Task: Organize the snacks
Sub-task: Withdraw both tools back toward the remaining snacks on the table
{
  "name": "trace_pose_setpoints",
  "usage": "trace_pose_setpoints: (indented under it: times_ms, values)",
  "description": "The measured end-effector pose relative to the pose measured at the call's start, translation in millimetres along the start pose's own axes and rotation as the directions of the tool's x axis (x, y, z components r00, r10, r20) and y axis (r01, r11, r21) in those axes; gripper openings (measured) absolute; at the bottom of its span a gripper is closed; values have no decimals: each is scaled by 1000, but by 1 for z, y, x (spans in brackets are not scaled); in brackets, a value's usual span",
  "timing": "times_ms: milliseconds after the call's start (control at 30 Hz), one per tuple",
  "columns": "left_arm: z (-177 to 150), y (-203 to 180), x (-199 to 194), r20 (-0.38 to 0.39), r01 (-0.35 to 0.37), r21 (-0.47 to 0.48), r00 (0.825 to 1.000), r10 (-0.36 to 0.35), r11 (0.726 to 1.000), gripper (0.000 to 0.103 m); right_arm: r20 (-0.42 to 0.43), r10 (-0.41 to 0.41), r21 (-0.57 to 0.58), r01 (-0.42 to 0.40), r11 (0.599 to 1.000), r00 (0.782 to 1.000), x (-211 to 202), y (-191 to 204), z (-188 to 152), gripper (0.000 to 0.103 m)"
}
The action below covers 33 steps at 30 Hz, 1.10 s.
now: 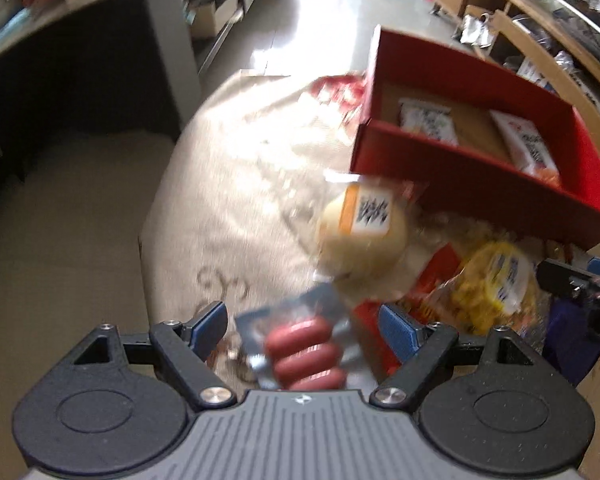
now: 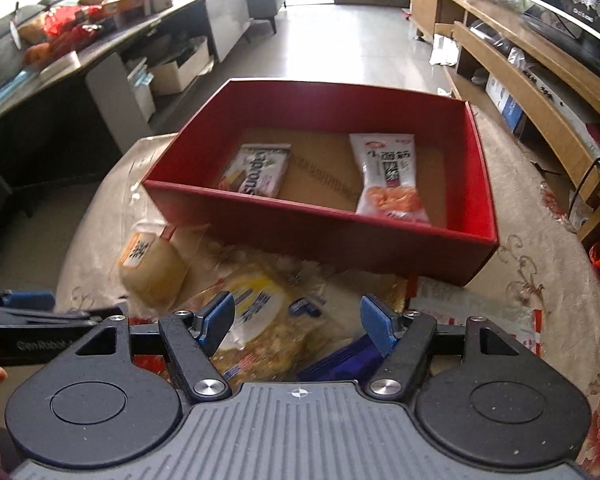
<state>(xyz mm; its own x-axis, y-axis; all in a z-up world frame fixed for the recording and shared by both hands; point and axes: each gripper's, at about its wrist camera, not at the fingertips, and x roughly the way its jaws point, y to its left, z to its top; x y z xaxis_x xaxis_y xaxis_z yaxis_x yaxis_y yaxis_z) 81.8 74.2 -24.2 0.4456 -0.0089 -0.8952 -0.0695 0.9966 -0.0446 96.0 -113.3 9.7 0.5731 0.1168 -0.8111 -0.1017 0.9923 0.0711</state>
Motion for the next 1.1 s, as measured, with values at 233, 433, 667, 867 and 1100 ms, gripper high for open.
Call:
trace_pose_setpoints:
  times_ms: [233, 433, 667, 867, 1100]
  values:
    - [-7, -2, 9, -38, 3, -3, 999, -3, 1000, 82, 3, 3, 14, -3, 1000, 1000, -4, -4, 0, 80]
    - [-9, -10, 12, -50, 25, -31, 998, -26, 999, 82, 5, -9, 41, 8, 999, 1000, -6, -14, 1, 80]
    - [-2, -41, 4, -14, 100, 40, 995, -100, 994, 82, -13, -39, 82, 40, 996, 999, -6, -33, -1, 80]
    - [1, -62, 1, 3, 132, 80, 991, -132, 988, 82, -48, -65, 109, 70, 992, 997, -2, -51, -6, 80]
    - [9, -101, -2, 8, 193, 237, 980, -201, 952, 82, -59, -75, 132, 82, 988, 995, -5, -66, -12, 80]
